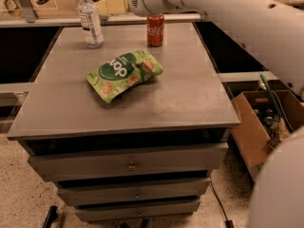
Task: Pick blue plastic bottle
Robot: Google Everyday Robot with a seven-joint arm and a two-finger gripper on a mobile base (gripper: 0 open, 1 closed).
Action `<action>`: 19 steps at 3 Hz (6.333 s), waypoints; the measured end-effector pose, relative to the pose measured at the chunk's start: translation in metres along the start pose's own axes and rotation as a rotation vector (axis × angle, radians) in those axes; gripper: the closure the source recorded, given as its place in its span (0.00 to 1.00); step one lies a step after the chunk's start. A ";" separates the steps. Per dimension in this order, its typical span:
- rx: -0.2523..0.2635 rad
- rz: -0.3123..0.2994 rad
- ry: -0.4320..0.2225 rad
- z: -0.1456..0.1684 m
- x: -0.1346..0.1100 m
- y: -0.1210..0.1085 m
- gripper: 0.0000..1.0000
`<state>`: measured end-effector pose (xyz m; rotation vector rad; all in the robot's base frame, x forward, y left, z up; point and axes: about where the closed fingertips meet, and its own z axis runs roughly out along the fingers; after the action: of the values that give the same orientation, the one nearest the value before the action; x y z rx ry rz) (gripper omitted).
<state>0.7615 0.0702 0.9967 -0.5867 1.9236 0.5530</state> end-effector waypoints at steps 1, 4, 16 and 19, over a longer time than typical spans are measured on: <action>0.007 -0.031 0.019 0.035 -0.008 -0.004 0.00; -0.016 -0.063 -0.120 0.111 -0.004 -0.017 0.00; -0.283 -0.147 -0.229 0.057 -0.036 0.029 1.00; -0.521 -0.171 -0.275 -0.045 -0.043 0.057 1.00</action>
Offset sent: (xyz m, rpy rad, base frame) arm 0.0852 0.0510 -0.0298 0.0580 -0.1382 0.0437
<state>0.7115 0.0935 1.0601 -0.9410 1.4525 0.9800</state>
